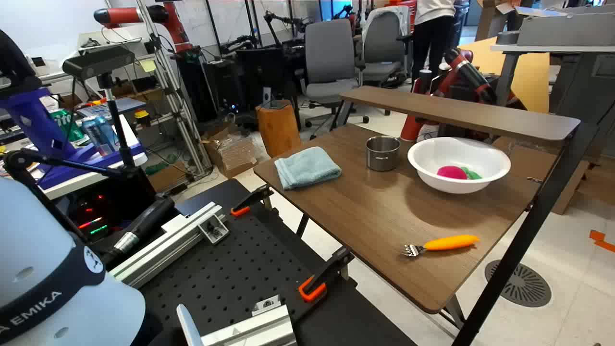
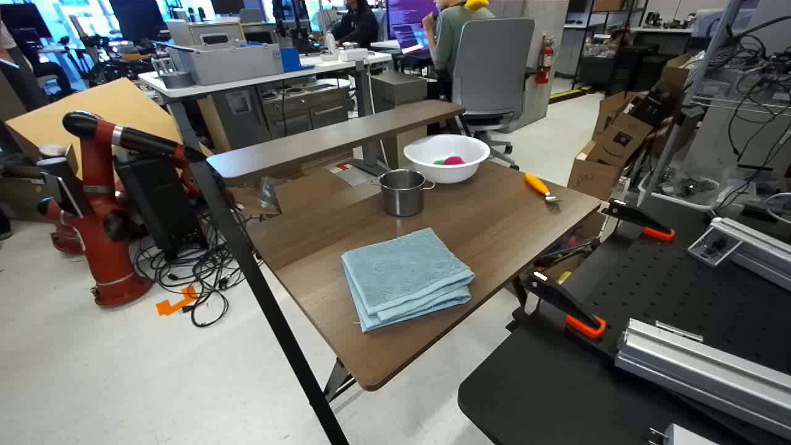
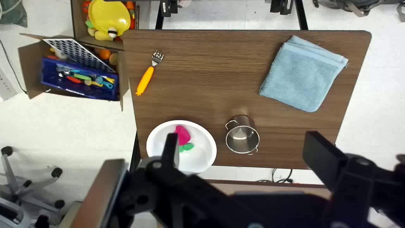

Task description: Remove the beetroot plushie from the white bowl and put it on the table

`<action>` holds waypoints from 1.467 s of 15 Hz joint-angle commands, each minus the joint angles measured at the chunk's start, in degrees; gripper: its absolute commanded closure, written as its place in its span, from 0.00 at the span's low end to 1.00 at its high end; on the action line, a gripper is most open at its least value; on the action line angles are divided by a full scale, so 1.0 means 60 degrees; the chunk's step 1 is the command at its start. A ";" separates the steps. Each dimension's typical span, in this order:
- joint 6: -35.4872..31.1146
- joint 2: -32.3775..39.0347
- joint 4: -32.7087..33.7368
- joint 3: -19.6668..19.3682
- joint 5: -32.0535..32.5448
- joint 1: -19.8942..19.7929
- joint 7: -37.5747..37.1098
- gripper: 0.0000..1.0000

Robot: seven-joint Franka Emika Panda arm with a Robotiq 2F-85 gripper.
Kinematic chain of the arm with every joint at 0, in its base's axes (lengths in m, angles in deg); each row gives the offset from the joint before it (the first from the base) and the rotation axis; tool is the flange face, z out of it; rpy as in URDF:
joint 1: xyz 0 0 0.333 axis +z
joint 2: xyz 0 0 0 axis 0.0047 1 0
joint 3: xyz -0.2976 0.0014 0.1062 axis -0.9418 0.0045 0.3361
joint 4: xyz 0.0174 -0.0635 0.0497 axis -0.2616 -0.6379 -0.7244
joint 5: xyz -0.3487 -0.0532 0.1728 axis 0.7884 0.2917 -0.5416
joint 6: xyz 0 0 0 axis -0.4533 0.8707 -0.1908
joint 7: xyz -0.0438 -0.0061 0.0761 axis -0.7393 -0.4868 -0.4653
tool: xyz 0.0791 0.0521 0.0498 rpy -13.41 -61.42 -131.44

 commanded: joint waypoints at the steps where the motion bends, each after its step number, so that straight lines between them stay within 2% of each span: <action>1: 0.0018 0.0007 0.0019 -0.0003 0.0002 0.0007 -0.0005 0.00; 9: 0.0018 0.0007 0.0019 -0.0003 0.0002 0.0007 -0.0005 0.00; 12: -0.0512 0.0423 0.0092 -0.0139 -0.0134 -0.0017 -0.0023 0.00; 17: -0.2046 0.1916 0.0377 -0.0694 -0.0486 -0.0073 0.0200 0.00; 22: -0.3033 0.4367 0.1450 -0.1363 -0.1566 -0.0025 0.0978 0.00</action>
